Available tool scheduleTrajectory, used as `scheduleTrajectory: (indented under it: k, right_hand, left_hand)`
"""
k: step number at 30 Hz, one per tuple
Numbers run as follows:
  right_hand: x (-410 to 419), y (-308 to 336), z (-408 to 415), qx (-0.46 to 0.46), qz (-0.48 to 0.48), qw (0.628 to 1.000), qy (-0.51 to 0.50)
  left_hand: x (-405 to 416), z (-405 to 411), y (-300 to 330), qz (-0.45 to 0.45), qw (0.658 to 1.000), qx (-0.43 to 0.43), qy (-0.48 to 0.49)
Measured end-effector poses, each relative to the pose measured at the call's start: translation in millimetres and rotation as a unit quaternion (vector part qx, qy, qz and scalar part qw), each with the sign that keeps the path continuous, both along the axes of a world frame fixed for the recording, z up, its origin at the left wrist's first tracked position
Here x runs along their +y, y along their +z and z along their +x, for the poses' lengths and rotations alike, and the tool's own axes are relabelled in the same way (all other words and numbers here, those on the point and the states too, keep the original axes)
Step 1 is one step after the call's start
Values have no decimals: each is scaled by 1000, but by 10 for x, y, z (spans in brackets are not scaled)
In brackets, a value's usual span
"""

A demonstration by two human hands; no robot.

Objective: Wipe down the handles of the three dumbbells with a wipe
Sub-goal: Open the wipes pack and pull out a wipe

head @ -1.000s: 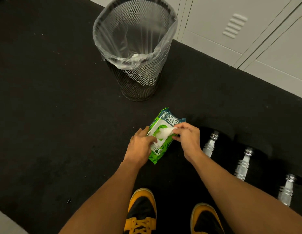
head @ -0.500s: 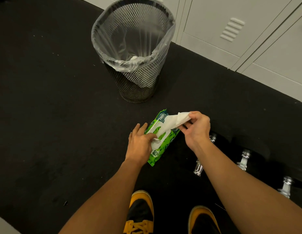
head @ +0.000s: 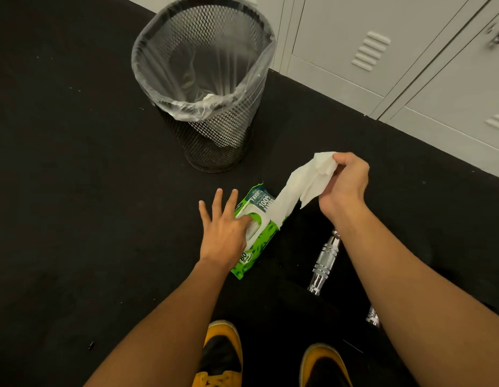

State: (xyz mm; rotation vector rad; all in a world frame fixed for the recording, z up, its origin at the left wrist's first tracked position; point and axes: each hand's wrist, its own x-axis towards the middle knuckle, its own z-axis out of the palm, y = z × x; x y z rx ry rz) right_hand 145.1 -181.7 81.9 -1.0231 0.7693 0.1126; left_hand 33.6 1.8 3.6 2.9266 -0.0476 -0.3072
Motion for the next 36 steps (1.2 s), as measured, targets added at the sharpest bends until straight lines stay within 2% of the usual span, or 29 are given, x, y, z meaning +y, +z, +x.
scheduleTrajectory:
  k: [8,11,13,15,17,19,22,28,31,34,36]
  right_hand:
    - [-81,30,1,7,-6,1000,18]
    - [-122,100,-31,3,-13,1000,17]
    - [-151,170,-51,2,-22,1000,19]
    - [-178,269,-82,4,-31,999,17]
    - [-214,398,-118,2,-43,999,15]
    - [-262,559,-167,-5,-59,998,15]
    - [-337,812,-274,-15,-70,997,36]
    - [-431,1289,-507,-7,-101,988,115]
    - [-497,1578,-588,-12,-147,975,169]
    - [-571,1859,-663,-56,-268,931,243]
    - [-603,1984,-717,-97,-365,879,292]
  left_hand:
    - [-85,234,-11,136,990,-6,-40]
    - [-165,283,91,155,986,8,-64]
    - [-247,321,199,69,997,0,-45]
    - [-392,342,400,-125,991,-23,30]
    - [-556,328,656,-333,936,-31,105]
    - [-716,266,890,-419,903,-7,96]
    - [-865,182,1115,-461,885,30,56]
    - [-1040,58,1552,-461,880,70,85]
    - [-1074,-60,1738,-465,877,73,98]
    - [-1100,-166,1892,-476,864,89,135]
    - [-1124,-235,2000,-517,828,104,188]
